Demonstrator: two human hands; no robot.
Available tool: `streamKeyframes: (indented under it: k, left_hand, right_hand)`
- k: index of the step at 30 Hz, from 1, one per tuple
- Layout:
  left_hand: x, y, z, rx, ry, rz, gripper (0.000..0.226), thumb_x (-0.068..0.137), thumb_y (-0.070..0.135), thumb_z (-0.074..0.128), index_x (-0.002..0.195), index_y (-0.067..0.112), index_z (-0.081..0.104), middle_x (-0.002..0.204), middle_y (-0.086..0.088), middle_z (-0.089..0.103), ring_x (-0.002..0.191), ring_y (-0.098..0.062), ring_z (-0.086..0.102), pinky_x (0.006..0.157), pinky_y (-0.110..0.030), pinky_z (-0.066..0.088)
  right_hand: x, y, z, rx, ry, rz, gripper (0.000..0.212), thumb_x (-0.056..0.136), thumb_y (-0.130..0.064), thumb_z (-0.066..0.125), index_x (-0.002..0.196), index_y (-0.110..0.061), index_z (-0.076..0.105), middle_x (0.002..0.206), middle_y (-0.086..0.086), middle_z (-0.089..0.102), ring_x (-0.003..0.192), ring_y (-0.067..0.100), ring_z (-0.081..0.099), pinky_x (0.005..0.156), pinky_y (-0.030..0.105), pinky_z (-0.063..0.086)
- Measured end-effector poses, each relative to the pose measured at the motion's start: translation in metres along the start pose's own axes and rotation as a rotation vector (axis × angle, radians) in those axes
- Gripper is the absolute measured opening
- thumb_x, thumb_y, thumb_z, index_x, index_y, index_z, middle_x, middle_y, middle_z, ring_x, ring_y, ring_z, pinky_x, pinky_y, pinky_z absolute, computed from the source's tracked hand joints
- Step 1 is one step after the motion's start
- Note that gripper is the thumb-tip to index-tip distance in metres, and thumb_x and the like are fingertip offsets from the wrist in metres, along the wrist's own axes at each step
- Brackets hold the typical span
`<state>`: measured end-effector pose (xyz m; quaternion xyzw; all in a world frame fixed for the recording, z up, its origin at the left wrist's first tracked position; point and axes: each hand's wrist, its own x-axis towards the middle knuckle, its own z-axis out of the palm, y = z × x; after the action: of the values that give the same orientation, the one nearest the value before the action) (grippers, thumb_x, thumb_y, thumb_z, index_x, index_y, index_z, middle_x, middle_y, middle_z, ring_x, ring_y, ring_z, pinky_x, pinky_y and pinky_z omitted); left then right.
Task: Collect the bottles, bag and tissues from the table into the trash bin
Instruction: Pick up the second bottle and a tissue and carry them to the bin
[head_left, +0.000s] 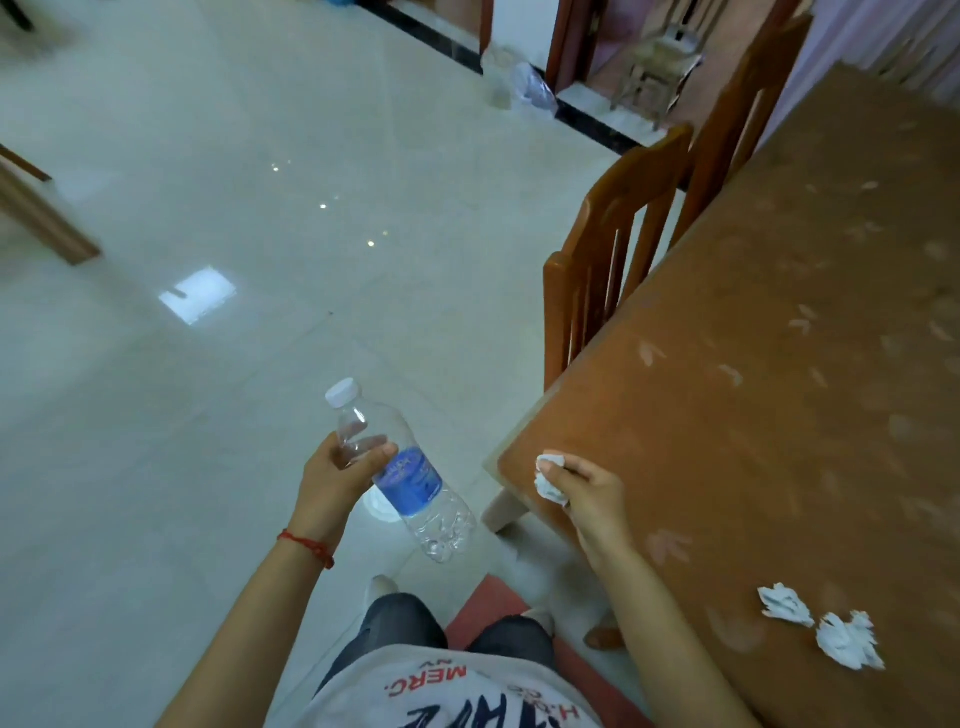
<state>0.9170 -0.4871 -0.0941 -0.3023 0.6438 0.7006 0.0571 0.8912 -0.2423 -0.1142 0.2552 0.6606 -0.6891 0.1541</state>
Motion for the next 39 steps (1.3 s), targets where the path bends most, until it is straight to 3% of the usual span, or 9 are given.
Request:
streamKeyframes:
  k: [3,6,9,12,15,24,29,34,39]
  left_hand:
    - [0.013,0.005,-0.047,-0.018,0.035,-0.008,0.046,0.082,0.008,0.063,0.125,0.009,0.048,0.110,-0.013,0.060,0.100,-0.029,0.060,0.083,-0.037,0.046]
    - [0.025,0.009,-0.096,-0.030,0.084,-0.021,0.046,0.081,0.009,0.064,0.125,0.009,0.048,0.112,-0.014,0.060,0.100,-0.028,0.060,0.085,-0.038,0.047]
    - [0.035,0.015,-0.140,-0.062,0.146,-0.041,0.050,0.074,0.014,0.073,0.119,0.014,0.052,0.113,-0.015,0.062,0.105,-0.030,0.060,0.095,-0.045,0.047]
    - [0.042,0.021,-0.173,-0.100,0.206,-0.056,0.056,0.060,0.026,0.071,0.112,0.019,0.053,0.112,-0.014,0.063,0.107,-0.030,0.060,0.097,-0.047,0.046]
    - [0.052,0.026,-0.194,-0.131,0.257,-0.062,0.055,0.059,0.027,0.070,0.111,0.020,0.053,0.111,-0.013,0.063,0.106,-0.030,0.060,0.097,-0.047,0.046]
    - [0.129,0.051,-0.207,-0.187,0.343,-0.056,0.049,0.068,0.017,0.076,0.112,0.018,0.052,0.108,-0.014,0.064,0.099,-0.027,0.060,0.097,-0.047,0.046]
    - [0.198,0.088,-0.202,-0.185,0.357,-0.034,0.041,0.077,0.012,0.071,0.113,0.018,0.051,0.102,-0.006,0.064,0.105,-0.028,0.059,0.096,-0.044,0.046]
    - [0.257,0.135,-0.194,-0.187,0.367,-0.007,0.038,0.079,0.009,0.066,0.112,0.018,0.050,0.107,-0.011,0.061,0.102,-0.026,0.058,0.092,-0.040,0.047]
    - [0.314,0.168,-0.187,-0.151,0.316,-0.009,0.038,0.079,0.011,0.067,0.113,0.016,0.051,0.107,-0.011,0.062,0.100,-0.025,0.058,0.091,-0.039,0.047]
  right_hand:
    - [-0.002,-0.001,0.051,-0.070,-0.033,-0.012,0.014,0.080,-0.004,0.066,0.094,-0.002,0.068,0.072,0.001,0.064,0.065,0.012,0.057,0.060,0.016,0.046]
    - [-0.004,-0.001,0.104,-0.146,-0.077,-0.017,0.011,0.081,-0.007,0.066,0.092,-0.008,0.067,0.072,-0.001,0.062,0.063,0.010,0.054,0.050,0.009,0.043]
    - [-0.002,-0.002,0.152,-0.190,-0.128,-0.005,0.015,0.080,-0.010,0.068,0.095,-0.008,0.068,0.082,0.003,0.067,0.072,0.013,0.060,0.057,0.010,0.047]
    - [0.005,-0.003,0.192,-0.206,-0.180,0.014,0.011,0.077,-0.012,0.071,0.088,-0.015,0.071,0.090,0.007,0.070,0.083,0.019,0.064,0.071,0.022,0.050]
    - [0.015,-0.007,0.226,-0.237,-0.236,0.023,0.010,0.077,-0.013,0.071,0.082,-0.021,0.070,0.088,0.005,0.070,0.081,0.017,0.063,0.071,0.024,0.048]
    - [0.088,-0.046,0.291,-0.250,-0.283,0.032,0.010,0.077,-0.009,0.070,0.081,-0.018,0.070,0.085,0.007,0.069,0.080,0.020,0.062,0.076,0.034,0.049]
    - [0.149,-0.086,0.326,-0.212,-0.291,0.027,0.013,0.079,-0.006,0.068,0.091,-0.006,0.070,0.081,0.009,0.066,0.078,0.021,0.059,0.074,0.032,0.046]
    - [0.200,-0.129,0.354,-0.195,-0.313,0.022,0.009,0.079,-0.006,0.068,0.083,-0.014,0.070,0.084,0.011,0.067,0.079,0.022,0.061,0.077,0.032,0.048]
    - [0.244,-0.157,0.375,-0.121,-0.280,0.033,0.010,0.079,-0.003,0.066,0.086,-0.009,0.069,0.083,0.012,0.066,0.080,0.025,0.060,0.077,0.033,0.047]
